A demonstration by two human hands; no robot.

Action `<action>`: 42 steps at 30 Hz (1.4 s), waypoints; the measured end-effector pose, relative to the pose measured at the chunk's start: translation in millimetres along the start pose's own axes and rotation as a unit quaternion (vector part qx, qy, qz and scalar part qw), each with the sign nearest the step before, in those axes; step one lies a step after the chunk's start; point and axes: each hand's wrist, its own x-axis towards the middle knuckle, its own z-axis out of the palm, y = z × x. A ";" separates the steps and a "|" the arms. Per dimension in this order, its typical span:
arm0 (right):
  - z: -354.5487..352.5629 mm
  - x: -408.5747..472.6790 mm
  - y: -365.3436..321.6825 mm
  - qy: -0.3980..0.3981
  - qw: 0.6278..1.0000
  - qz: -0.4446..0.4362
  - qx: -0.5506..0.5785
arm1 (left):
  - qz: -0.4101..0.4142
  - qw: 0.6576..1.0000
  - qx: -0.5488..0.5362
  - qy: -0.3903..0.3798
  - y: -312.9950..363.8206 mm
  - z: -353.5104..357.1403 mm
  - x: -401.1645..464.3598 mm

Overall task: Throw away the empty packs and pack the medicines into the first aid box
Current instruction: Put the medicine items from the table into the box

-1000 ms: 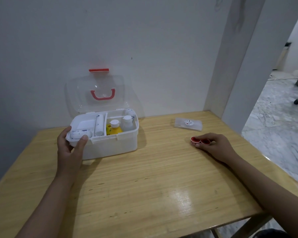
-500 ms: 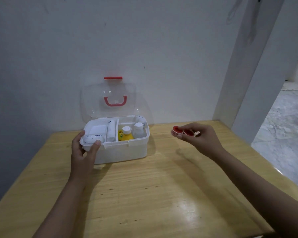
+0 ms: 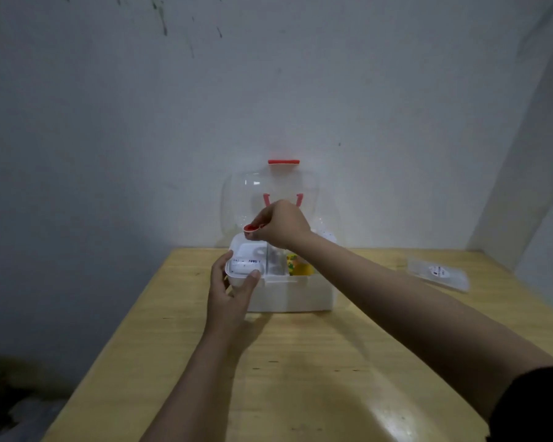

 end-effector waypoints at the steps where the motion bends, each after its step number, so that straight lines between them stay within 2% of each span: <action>1: 8.3 5.5 1.3 -0.006 1.000 0.008 -0.020 | 0.003 1.000 -0.001 0.001 1.3 0.3 -0.4; 5: 30.6 11.8 3.2 -0.027 0.997 0.029 -0.061 | -0.001 1.000 -0.018 -0.002 3.8 0.9 -1.3; 9: 33.0 7.5 3.6 -0.041 0.997 0.010 -0.068 | 0.004 1.000 -0.028 -0.006 5.4 0.8 -2.6; 17: 7.4 -2.7 6.6 -0.050 0.999 0.001 -0.016 | -0.003 1.000 -0.020 -0.013 4.9 -0.4 -2.3; 20: -16.6 -15.0 19.2 -0.003 1.000 0.005 0.030 | -0.001 1.000 -0.013 -0.011 3.7 -0.8 -1.9; 23: -44.8 -28.7 54.9 0.091 0.993 0.033 0.071 | 0.000 1.000 -0.006 -0.009 1.2 -0.2 -0.6; 26: -74.3 -49.1 110.6 0.190 0.977 0.080 0.048 | -0.001 1.000 0.000 0.001 -0.5 1.6 -0.5; 28: -89.1 -66.5 155.9 0.207 0.971 0.119 -0.002 | -0.001 1.000 0.001 0.010 -0.2 3.7 -0.9; 32: -106.6 -101.1 236.4 0.149 0.953 0.233 -0.126 | -0.011 1.000 -0.004 0.025 2.1 9.4 -2.9; 35: -115.5 -120.9 261.5 0.091 0.926 0.296 -0.214 | -0.012 0.999 0.001 0.031 0.6 10.2 -2.5; 39: -122.1 -131.5 269.6 0.074 0.907 0.282 -0.305 | -0.003 0.999 0.011 0.035 -2.5 9.7 -0.3; 42: -122.9 -137.0 268.1 0.059 0.926 0.262 -0.266 | 0.002 0.999 0.014 0.034 -1.5 10.4 0.1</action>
